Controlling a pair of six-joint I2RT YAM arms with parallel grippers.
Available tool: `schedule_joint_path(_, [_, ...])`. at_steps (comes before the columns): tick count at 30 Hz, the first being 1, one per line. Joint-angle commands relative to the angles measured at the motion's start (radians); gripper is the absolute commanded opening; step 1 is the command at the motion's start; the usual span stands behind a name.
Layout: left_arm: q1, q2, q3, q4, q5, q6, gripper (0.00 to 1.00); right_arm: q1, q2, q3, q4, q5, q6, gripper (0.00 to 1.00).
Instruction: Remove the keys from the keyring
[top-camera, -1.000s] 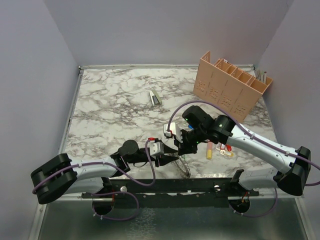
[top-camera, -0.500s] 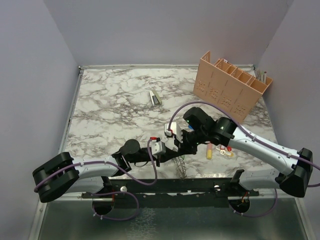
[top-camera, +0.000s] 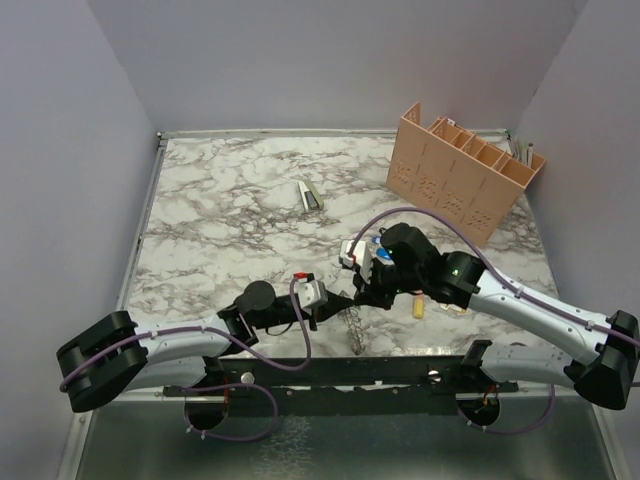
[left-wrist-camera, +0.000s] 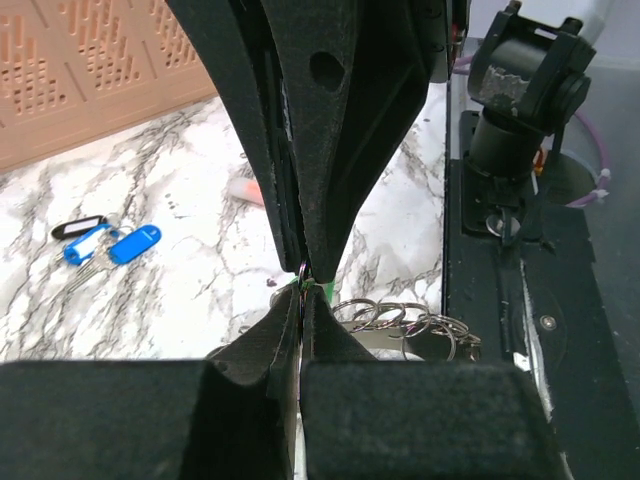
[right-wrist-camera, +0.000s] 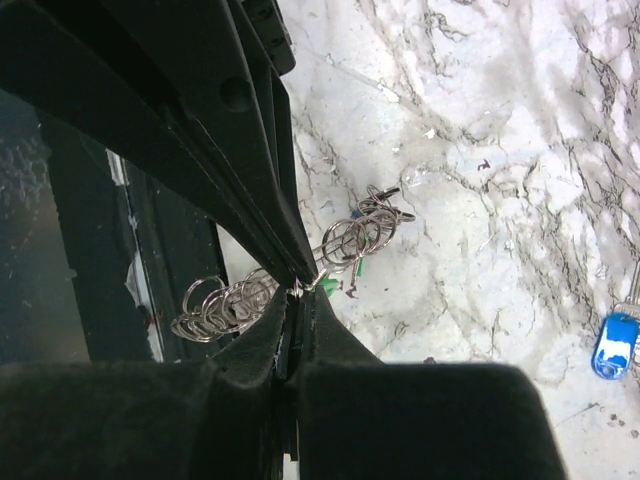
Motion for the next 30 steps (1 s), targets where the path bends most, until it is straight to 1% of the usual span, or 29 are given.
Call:
schedule_joint_path(1, [-0.004, -0.047, -0.024, 0.041, -0.030, 0.031, 0.00, -0.035, -0.015, -0.085, 0.051, 0.116, 0.040, 0.01])
schedule_joint_path(7, [-0.004, -0.029, -0.028, 0.041, -0.029, 0.034, 0.00, -0.062, -0.057, -0.152, 0.138, 0.116, 0.072, 0.00])
schedule_joint_path(10, [-0.004, -0.018, -0.027, 0.041, -0.024, 0.037, 0.00, -0.067, -0.063, -0.154, 0.145, 0.106, 0.071, 0.01])
schedule_joint_path(14, [-0.004, -0.009, -0.028, 0.041, -0.022, 0.036, 0.00, -0.073, -0.069, -0.160, 0.151, 0.134, 0.076, 0.01])
schedule_joint_path(27, [-0.004, -0.035, -0.041, 0.046, -0.032, 0.020, 0.00, -0.100, -0.092, -0.181, 0.194, 0.187, 0.090, 0.01])
schedule_joint_path(30, [-0.004, -0.031, -0.042, 0.052, -0.047, 0.010, 0.00, -0.101, -0.096, -0.176, 0.196, 0.144, 0.060, 0.00])
